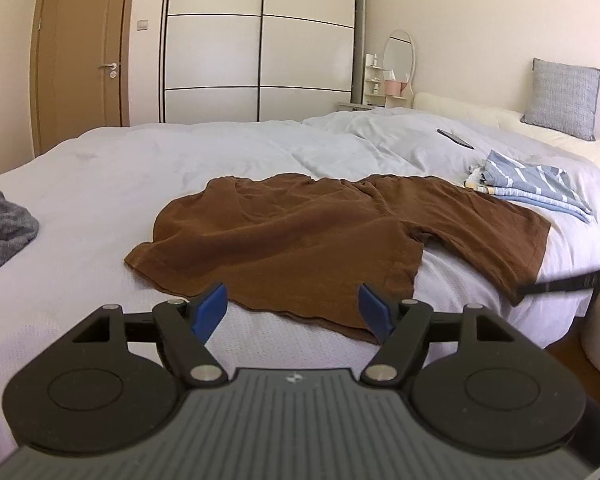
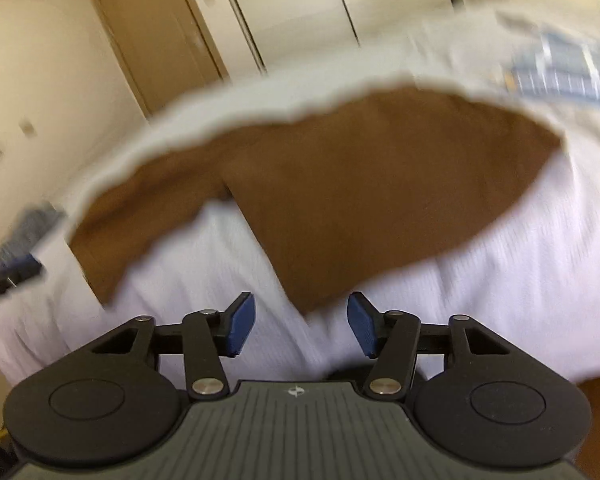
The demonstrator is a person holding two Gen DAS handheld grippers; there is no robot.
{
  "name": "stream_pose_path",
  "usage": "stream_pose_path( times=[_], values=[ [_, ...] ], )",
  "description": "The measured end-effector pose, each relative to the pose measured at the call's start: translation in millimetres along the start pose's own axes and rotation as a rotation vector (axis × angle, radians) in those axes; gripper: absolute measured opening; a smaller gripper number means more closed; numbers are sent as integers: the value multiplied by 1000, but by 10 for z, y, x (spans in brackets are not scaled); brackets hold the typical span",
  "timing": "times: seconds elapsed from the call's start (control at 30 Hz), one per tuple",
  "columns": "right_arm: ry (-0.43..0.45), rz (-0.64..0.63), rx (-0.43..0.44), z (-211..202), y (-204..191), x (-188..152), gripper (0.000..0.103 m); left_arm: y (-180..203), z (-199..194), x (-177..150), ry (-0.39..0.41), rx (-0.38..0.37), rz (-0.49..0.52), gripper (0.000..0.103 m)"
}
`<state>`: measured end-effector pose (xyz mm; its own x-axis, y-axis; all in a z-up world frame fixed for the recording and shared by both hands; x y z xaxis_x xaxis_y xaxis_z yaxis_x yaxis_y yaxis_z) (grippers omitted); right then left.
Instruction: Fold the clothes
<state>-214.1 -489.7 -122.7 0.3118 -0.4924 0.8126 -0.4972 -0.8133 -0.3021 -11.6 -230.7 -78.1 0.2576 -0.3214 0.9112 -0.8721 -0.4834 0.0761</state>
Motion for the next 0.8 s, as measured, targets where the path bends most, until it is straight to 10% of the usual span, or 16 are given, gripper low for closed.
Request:
stream_pose_path(
  times=[0.17, 0.43, 0.5, 0.63, 0.8],
  values=[
    [18, 30, 55, 66, 11, 19, 55, 20, 37, 17, -9, -2, 5, 69],
    [-1, -163, -98, 325, -27, -158, 47, 77, 108, -17, -37, -13, 18, 69],
    [-27, -68, -23, 334, 33, -123, 6, 81, 127, -28, -44, -13, 18, 69],
    [-95, 161, 248, 265, 108, -9, 4, 90, 164, -51, -59, -15, 18, 69],
    [-109, 218, 204, 207, 277, -16, 5, 112, 211, -76, -75, -19, 23, 69]
  ],
)
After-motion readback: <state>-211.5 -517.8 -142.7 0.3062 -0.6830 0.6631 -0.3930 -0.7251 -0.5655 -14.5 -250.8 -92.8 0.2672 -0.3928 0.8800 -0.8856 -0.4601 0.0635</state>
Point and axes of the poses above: each gripper's, at about its wrist camera, not at the fingertips, and z roughly the way its jaws point, y to its right, x to its top, the point moved 3 cm from there along z, roughly the way its jaws point, and after that the axes turned 8 degrees about -x, right-handed, at the moved point
